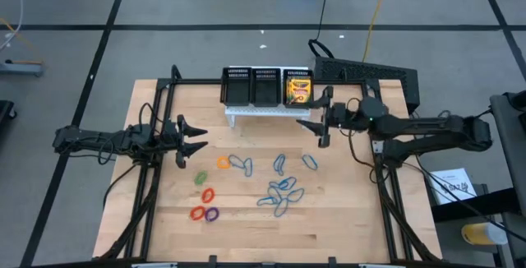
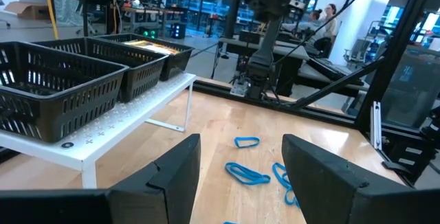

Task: Pick & Place Office Desk Supplies
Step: Put the blue rubber band into the middle black bin

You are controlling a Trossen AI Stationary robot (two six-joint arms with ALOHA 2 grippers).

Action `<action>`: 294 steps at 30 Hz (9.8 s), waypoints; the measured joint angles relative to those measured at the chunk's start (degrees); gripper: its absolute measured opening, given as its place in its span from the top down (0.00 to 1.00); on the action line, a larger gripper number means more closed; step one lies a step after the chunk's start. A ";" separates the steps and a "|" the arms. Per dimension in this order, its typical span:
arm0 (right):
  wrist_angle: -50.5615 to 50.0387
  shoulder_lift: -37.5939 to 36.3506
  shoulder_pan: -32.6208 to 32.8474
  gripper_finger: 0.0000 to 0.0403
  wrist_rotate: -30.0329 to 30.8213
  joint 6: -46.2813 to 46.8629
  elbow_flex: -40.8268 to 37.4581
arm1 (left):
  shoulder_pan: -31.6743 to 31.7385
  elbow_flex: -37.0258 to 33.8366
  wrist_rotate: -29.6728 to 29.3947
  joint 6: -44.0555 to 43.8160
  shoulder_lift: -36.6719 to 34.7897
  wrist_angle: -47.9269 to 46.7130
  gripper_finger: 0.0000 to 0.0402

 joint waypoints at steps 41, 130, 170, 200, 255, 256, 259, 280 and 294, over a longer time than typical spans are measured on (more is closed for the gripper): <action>-9.31 11.41 16.20 0.47 19.49 25.06 -25.14 | 0.00 0.00 0.00 -0.01 0.00 -0.03 0.46; 36.53 20.54 9.85 1.00 7.03 2.13 -19.19 | -0.04 0.02 4.51 -9.04 17.17 27.51 0.46; 43.40 30.31 10.16 1.00 7.28 -6.87 -6.71 | -0.20 34.47 6.10 6.10 77.96 45.83 0.46; 41.82 30.33 10.12 1.00 7.15 -6.39 -6.69 | -0.22 36.63 5.04 7.43 79.58 45.03 0.98; 37.94 9.65 10.05 0.60 14.84 7.13 -24.57 | 23.85 37.82 4.58 4.35 71.37 40.35 0.99; 37.94 9.65 10.04 0.60 14.84 7.14 -24.57 | 24.08 38.29 4.87 4.29 71.93 40.03 0.99; 37.94 9.65 10.03 0.61 14.95 7.14 -24.57 | 24.33 40.85 6.00 4.20 74.72 38.65 0.99; 37.30 9.67 10.03 0.61 14.82 7.60 -24.57 | 25.07 44.04 1.57 5.88 80.30 33.93 0.97; 37.10 9.67 10.03 0.61 14.79 7.65 -24.57 | 25.07 44.04 -1.09 3.93 80.30 33.35 0.74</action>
